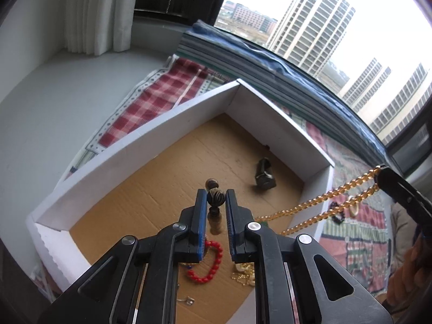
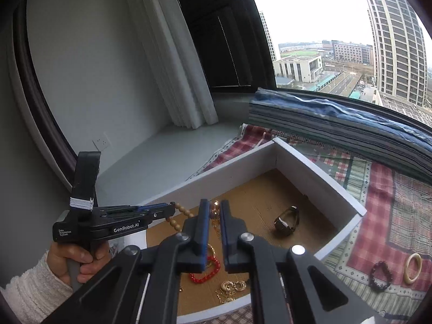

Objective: Organize jewelry
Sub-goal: 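Open both tools over the box to drop the bracelet and chain, then withdraw both open tools from the box back over the quilt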

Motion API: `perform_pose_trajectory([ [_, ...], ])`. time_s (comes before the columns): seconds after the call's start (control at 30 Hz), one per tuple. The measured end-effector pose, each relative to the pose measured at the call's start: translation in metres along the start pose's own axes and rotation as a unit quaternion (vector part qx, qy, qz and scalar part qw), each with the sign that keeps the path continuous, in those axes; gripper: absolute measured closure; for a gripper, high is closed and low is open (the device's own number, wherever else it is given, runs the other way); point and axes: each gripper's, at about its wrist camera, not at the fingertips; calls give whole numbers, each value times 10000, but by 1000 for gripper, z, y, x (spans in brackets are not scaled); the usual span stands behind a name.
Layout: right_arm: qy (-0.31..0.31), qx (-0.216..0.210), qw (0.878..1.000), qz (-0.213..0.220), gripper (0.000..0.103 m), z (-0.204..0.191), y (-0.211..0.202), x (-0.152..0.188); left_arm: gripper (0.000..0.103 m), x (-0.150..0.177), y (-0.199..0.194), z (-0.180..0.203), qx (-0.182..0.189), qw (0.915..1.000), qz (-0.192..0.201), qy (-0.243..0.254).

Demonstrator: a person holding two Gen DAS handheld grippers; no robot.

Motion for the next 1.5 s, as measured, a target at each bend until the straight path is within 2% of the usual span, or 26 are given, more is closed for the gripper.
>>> perform_pose_trajectory([
  [0.23,43,59,9990,-435,95,7,63,7,90,0,42,-9,-468,9989,-96,33],
  [0.27,56,26,9985,-552,94,9,71,8,87,1,48,-12,-585,9982,-121,24],
  [0.3,63,32,9975,-701,92,11,79,9,74,1,52,-16,-656,9977,-164,7],
  [0.33,67,89,9966,-814,88,12,84,11,58,3,54,-19,-705,9973,-194,-21],
  [0.37,78,162,9962,-847,76,14,86,12,52,4,53,-22,-728,9972,-177,-54],
  [0.4,103,220,9965,-801,70,16,83,13,48,7,50,-26,-731,9972,-137,-71],
  [0.47,141,229,9973,-677,70,17,74,14,46,11,42,-29,-746,9972,-92,-29],
  [0.57,125,348,9981,-499,68,18,53,14,36,21,21,-26,-763,9970,96,77],
  [0.63,85,460,9982,-384,56,17,39,17,22,31,4,-18,-825,9957,344,257],
  [0.67,62,513,9982,-320,50,15,29,20,19,36,-5,-13,-865,9945,482,333],
  [0.73,1,603,9978,-268,50,10,13,29,12,50,-21,-3,-876,9924,712,487],
  [0.83,-96,797,9960,-404,48,5,-7,46,9,70,-39,11,-868,9897,939,651],
  [0.9,-131,982,9939,-496,32,3,-19,60,8,82,-47,20,-919,9874,1043,750],
  [1.07,-148,1396,9884,-583,31,5,-52,90,8,104,-57,39,-903,9847,1155,944],
  [1.33,214,1660,9842,-583,31,22,-91,132,5,137,-72,67,-808,9798,1322,1266],
  [1.4,323,1732,9825,-598,31,26,-98,145,4,148,-72,71,-699,9815,1232,1285],
  [1.5,582,1862,9787,-641,31,26,-109,174,2,174,-59,75,-513,9864,834,1323],
])
Point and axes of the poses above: each gripper's, at about its wrist camera, not at the fingertips, and y roughly the way its jaws point, z to its right, x to its underside, and after that the axes turned 15 degrees about -y, right-handed
